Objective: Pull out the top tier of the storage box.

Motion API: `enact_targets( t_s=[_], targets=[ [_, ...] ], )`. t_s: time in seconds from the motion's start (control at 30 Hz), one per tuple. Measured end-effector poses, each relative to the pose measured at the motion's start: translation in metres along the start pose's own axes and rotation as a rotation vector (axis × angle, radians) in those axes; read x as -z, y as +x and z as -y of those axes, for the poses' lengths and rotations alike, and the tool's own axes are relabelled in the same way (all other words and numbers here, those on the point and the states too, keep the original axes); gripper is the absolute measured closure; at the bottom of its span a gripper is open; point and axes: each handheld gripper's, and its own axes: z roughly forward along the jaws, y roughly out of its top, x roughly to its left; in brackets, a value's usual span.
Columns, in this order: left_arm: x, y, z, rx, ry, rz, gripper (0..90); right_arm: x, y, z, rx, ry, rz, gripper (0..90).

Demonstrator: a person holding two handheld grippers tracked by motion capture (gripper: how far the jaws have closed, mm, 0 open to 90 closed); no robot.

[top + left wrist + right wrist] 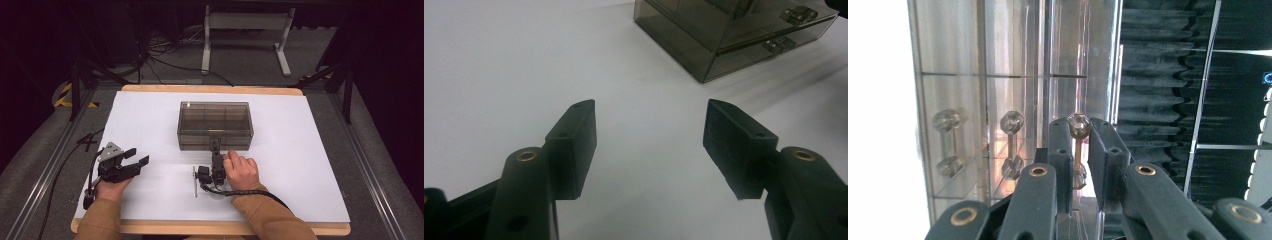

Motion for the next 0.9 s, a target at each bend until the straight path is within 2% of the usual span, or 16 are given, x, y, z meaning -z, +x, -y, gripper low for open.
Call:
enact_targets(
  t_s=[0.3, 0.47, 0.6, 0.83, 0.9],
  targets=[
    [-0.001, -0.002, 0.000, -0.004, 0.005, -0.002, 39.0, 0.017, -0.001, 0.001, 0.012, -0.023, -0.006, 80.8],
    [0.000, -0.002, 0.000, -0.004, 0.005, -0.003, 39.0, 0.017, -0.001, 0.001, 0.008, -0.032, -0.005, 79.5],
    [0.000, -0.001, 0.000, -0.002, 0.005, -0.004, 39.1, 0.019, 0.000, 0.003, 0.007, -0.045, 0.000, 70.9],
    [-0.001, -0.001, 0.000, -0.003, 0.012, -0.005, 39.4, 0.027, 0.000, 0.012, 0.008, -0.079, 0.017, 67.2],
    [-0.001, -0.002, 0.000, -0.004, 0.015, -0.005, 39.4, 0.030, -0.001, 0.019, 0.007, -0.084, 0.020, 64.9]
  ],
)
